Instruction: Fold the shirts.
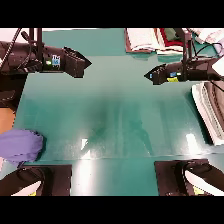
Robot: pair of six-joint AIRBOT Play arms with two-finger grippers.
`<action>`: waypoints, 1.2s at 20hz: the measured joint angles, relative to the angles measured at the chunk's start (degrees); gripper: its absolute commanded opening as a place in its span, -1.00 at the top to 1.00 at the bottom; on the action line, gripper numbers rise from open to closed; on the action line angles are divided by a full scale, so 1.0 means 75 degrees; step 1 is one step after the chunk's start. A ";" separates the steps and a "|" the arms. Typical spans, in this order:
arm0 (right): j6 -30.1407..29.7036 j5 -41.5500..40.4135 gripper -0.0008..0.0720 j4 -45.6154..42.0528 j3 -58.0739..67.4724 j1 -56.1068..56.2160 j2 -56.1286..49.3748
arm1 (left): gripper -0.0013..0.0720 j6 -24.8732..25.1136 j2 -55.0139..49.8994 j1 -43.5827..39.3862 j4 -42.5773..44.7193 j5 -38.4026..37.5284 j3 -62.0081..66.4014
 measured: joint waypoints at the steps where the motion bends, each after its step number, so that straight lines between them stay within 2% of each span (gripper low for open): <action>1: 0.0000 0.0000 0.93 0.0003 0.0000 0.0000 0.0000 | 0.89 0.0000 0.0000 0.0000 0.0000 0.0000 -0.0003; 18: 0.0000 0.0044 0.93 0.0006 0.0000 0.0006 0.0000 | 0.89 -0.0047 0.0082 0.0198 0.0189 0.0189 0.0015; 24: 0.0000 0.0277 0.93 0.0000 0.0000 0.0006 0.0000 | 0.88 -0.0344 0.1151 0.2183 0.1635 -0.1868 -0.0874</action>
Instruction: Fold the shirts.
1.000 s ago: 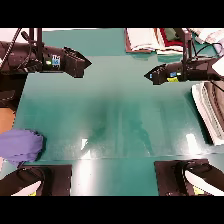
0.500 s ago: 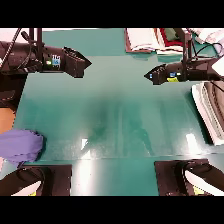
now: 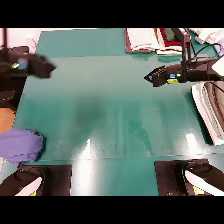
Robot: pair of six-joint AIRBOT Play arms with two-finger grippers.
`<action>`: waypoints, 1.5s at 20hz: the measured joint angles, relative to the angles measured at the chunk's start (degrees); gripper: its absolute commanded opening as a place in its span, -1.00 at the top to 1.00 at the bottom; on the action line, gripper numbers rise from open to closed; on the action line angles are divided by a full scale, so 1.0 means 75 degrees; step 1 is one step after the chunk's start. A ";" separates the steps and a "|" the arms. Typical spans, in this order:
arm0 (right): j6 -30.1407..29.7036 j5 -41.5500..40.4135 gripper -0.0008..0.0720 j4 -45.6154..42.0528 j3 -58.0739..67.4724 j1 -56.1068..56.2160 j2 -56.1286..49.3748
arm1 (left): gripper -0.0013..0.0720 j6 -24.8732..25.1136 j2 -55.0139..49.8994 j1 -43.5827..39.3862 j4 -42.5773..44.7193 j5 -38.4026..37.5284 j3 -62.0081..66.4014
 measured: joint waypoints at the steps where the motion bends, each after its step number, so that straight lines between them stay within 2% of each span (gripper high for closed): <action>1: 0.0000 0.0026 0.93 0.0000 0.0003 0.0000 0.0000 | 0.64 -0.0015 0.0251 0.0358 0.0350 -0.0364 -0.0373; 2: 0.0000 0.0052 0.93 0.0000 0.0000 0.0000 0.0000 | -0.31 -0.0023 0.0504 0.0726 0.0769 -0.0743 -0.0848; 3: 0.0000 0.0058 0.93 0.0000 0.0000 0.0000 0.0000 | -1.00 -0.0029 0.0711 0.1043 0.1151 -0.1029 -0.1335; 5: 0.0000 0.0079 0.93 0.0000 0.0000 0.0000 0.0000 | -0.85 -0.0090 0.1040 0.1667 0.1784 -0.1428 -0.2433; 8: 0.0000 0.0093 0.93 -0.0003 0.0000 0.0000 0.0000 | -0.85 -0.0143 0.1253 0.2264 0.2232 -0.1495 -0.3995; 13: -0.0003 0.0085 0.93 0.0000 0.0003 0.0000 -0.0003 | -0.84 -0.0318 0.1361 0.2594 0.2512 -0.1131 -0.5779; 14: 0.0000 0.0076 0.93 0.0000 0.0003 0.0000 -0.0003 | -0.29 -0.0347 0.1370 0.2617 0.2532 -0.1090 -0.5933; 15: 0.0000 0.0070 0.93 0.0000 0.0000 0.0000 -0.0003 | 0.69 -0.0399 0.1378 0.2634 0.2559 -0.1067 -0.6038; 16: 0.0000 0.0058 0.93 0.0000 0.0000 0.0000 -0.0003 | 0.89 -0.0425 0.1381 0.2643 0.2565 -0.1049 -0.6085; 19: 0.0000 0.0012 0.93 -0.0006 0.0003 0.0000 0.0061 | 0.89 -0.0481 0.1393 0.2669 0.2562 -0.1084 -0.5694; 23: 0.0000 -0.0291 0.93 -0.0009 0.0402 0.0000 0.0399 | 0.90 -0.0504 0.1405 0.2256 0.2375 -0.1169 -0.3497; 27: 0.0000 -0.0460 0.93 -0.0038 0.1585 0.0000 0.0487 | 0.90 -0.0749 0.1378 0.0877 0.2206 -0.1084 -0.0705; 30: 0.0017 -0.0490 0.93 -0.0239 0.2588 0.0000 0.0291 | 0.90 -0.1046 0.1212 -0.0385 0.2168 -0.0854 0.0781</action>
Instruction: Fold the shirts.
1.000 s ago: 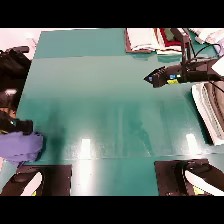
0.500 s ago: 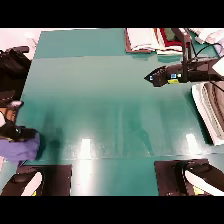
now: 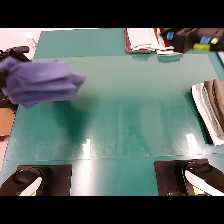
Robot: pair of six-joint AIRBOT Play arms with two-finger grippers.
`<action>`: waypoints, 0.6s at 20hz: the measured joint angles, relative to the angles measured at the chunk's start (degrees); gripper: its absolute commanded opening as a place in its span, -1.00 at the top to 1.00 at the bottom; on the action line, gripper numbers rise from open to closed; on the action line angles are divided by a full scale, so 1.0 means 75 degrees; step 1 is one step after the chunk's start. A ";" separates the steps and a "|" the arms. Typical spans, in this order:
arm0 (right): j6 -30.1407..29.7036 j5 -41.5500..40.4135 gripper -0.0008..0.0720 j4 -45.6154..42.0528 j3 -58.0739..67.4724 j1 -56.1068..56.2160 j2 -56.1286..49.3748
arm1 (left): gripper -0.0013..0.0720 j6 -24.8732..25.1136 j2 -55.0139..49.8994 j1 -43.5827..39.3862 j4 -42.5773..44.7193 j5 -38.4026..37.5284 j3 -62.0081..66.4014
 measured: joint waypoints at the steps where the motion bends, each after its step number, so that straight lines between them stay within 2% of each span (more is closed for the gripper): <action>1: 0.0038 -0.0012 0.93 -0.0096 0.0341 0.0000 -0.0102 | 0.90 -0.0067 -0.0117 -0.0393 -0.0017 0.0070 0.0321; 6: 0.0259 0.0469 0.93 -0.0685 0.1845 0.0000 -0.0729 | 0.89 -0.0216 -0.1402 -0.2296 -0.0367 0.0679 0.1087; 9: 0.0326 0.0892 0.93 -0.0965 0.2457 0.0000 -0.1029 | 0.87 -0.0017 -0.2640 -0.3287 -0.0956 0.1043 0.1198; 11: 0.0350 0.1061 0.93 -0.1070 0.2672 -0.0055 -0.1125 | -0.78 0.0271 -0.3480 -0.3812 -0.1399 0.1343 0.1230; 12: 0.0367 0.1119 0.93 -0.1113 0.2736 -0.0122 -0.1148 | -0.79 0.0396 -0.3856 -0.4001 -0.1594 0.1510 0.1244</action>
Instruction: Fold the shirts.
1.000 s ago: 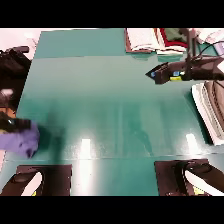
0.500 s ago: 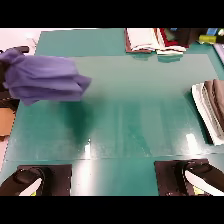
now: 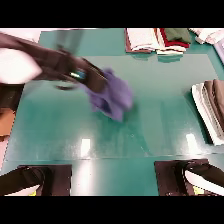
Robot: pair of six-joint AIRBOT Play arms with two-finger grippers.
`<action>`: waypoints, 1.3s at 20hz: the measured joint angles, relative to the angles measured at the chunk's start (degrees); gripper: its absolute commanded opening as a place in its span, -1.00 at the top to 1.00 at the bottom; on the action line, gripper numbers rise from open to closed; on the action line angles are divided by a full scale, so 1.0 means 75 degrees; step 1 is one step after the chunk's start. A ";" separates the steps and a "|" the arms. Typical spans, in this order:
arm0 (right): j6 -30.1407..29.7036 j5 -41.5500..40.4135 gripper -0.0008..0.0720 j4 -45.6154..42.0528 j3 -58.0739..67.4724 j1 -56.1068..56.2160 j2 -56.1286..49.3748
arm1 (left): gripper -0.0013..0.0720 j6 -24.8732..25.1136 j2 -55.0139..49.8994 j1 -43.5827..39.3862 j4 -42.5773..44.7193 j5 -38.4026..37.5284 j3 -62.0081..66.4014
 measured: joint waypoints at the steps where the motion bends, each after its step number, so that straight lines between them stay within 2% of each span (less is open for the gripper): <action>1: 0.0052 0.0055 0.93 -0.0038 0.0044 -0.0096 -0.0015 | -0.79 0.0096 -0.0291 -0.0119 -0.0169 0.0137 0.0006; 5: 0.0280 0.0309 0.93 -0.0099 0.0050 -0.0656 0.0122 | -0.79 0.0291 -0.0994 0.0286 -0.0289 0.0688 0.0020; 10: 0.0367 0.0259 0.93 -0.0114 -0.0860 -0.1195 0.0720 | -0.79 0.0283 -0.1670 0.2014 -0.0717 0.0487 -0.0192; 15: 0.0396 -0.0356 0.93 -0.0038 -0.2229 -0.1361 0.1323 | -0.79 0.0388 -0.2276 0.2967 -0.1763 0.0405 -0.1536; 20: 0.0449 -0.0831 0.93 0.0131 -0.3019 -0.1367 0.1580 | -0.78 0.1003 -0.2702 0.3101 -0.3331 0.1055 -0.2693; 21: 0.0449 -0.0871 0.93 0.0149 -0.3083 -0.1332 0.1588 | -0.62 0.1093 -0.2754 0.3054 -0.3526 0.1204 -0.2783; 24: 0.0460 -0.0933 0.93 0.0187 -0.3179 -0.1282 0.1597 | 0.66 0.1268 -0.2844 0.2908 -0.3899 0.1600 -0.2935; 25: 0.0460 -0.0935 0.93 0.0195 -0.3194 -0.1274 0.1603 | 0.89 0.1303 -0.2859 0.2888 -0.3987 0.1705 -0.2958; 26: 0.0460 -0.0924 0.93 0.0216 -0.3209 -0.1285 0.1606 | 0.89 0.1341 -0.2868 0.2897 -0.4013 0.1751 -0.2964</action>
